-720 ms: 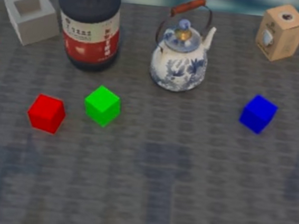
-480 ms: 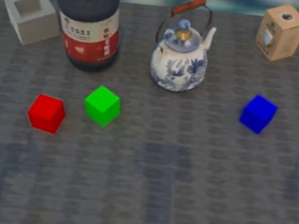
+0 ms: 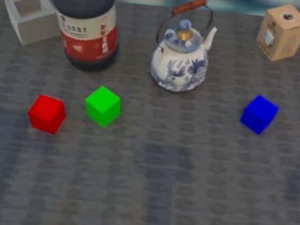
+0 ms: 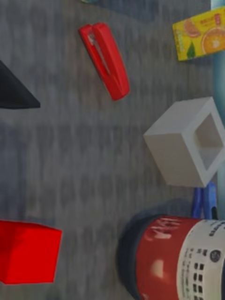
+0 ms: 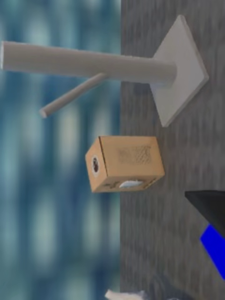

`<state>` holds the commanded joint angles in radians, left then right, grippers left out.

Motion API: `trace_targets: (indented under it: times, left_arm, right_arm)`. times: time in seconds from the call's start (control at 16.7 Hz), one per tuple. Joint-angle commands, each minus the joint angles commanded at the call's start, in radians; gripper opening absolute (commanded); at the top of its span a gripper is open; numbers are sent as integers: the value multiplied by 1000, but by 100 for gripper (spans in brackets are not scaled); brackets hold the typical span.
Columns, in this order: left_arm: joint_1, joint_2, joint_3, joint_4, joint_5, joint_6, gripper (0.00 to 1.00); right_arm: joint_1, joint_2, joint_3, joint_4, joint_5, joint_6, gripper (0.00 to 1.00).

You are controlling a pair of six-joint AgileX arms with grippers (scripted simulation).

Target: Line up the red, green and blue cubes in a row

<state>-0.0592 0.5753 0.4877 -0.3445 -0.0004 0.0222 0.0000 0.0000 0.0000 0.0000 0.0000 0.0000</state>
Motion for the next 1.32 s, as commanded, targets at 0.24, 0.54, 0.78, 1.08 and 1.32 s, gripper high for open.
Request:
trace_targets:
  times: [0.24,0.54,0.78,1.08,1.32]
  left_arm:
    - [-41,444,311,-233,0,17,100]
    - [-88,937,676,-511,-3,36,100]
    - [-118,1233,917,-680,-2,46,100]
    - [-137,1435,1091,-789,2,52,100]
    - [-138,1447,1103,-795,2,52,100]
  right_arm:
    - [0,0,0,0,0,0,100]
    - [0,0,0,0,0,0,100]
    - [0,0,0,0,0,0,100]
    - [0,0,0,0,0,0,100]
    - [0,0,0,0,0,0,100]
